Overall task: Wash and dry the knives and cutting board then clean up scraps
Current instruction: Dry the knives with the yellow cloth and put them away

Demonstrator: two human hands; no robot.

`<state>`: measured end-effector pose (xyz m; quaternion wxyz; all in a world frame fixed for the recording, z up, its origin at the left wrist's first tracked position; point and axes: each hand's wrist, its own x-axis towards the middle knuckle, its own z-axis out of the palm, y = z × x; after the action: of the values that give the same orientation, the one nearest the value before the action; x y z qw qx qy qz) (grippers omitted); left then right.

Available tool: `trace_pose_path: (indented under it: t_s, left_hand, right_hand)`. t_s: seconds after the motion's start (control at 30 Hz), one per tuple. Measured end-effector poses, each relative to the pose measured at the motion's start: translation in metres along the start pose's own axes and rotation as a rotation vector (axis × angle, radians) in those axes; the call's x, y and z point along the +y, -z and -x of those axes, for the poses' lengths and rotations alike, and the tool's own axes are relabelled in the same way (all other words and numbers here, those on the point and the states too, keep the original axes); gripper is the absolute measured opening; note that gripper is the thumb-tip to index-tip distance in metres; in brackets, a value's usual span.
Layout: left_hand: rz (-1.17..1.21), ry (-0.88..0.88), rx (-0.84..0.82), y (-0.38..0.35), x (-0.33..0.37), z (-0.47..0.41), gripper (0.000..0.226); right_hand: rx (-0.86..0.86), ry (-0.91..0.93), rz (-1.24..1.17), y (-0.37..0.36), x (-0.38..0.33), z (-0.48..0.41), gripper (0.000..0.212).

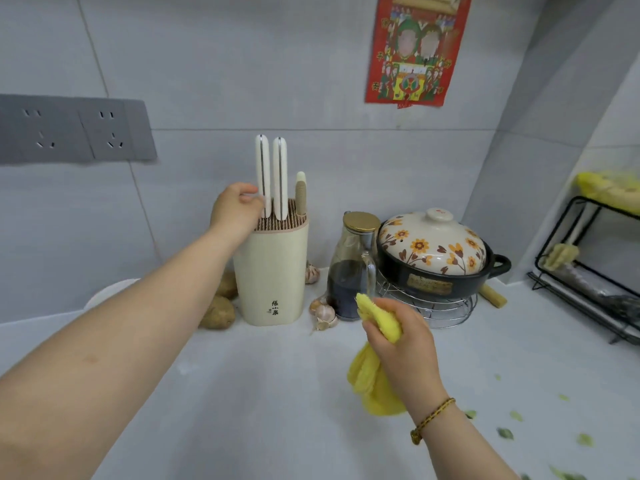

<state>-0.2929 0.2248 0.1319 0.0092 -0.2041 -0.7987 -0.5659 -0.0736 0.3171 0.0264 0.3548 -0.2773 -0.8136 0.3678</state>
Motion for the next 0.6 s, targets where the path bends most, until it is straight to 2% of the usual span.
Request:
trace_pose_path:
  t_s: [0.13,0.3,0.47,0.6]
  left_hand:
    - [0.103,-0.113,-0.273,-0.024,0.014,0.051,0.014]
    - [0.173,-0.167,-0.634,-0.07,0.037,0.132,0.027]
    - [0.16,-0.198,-0.892,-0.12,0.063,0.222,0.013]
    - [0.16,-0.232,-1.093,-0.165,0.084,0.304,0.016]
  right_hand:
    - [0.09,-0.055,0.064,0.026,0.003,0.028,0.034]
    - [0.214,-0.171,0.125,0.085,0.018,0.074,0.032]
    - [0.362,-0.257,0.2,0.166,0.036,0.134,0.032]
    - [0.469,-0.304,0.289,0.237,0.053,0.197,0.029]
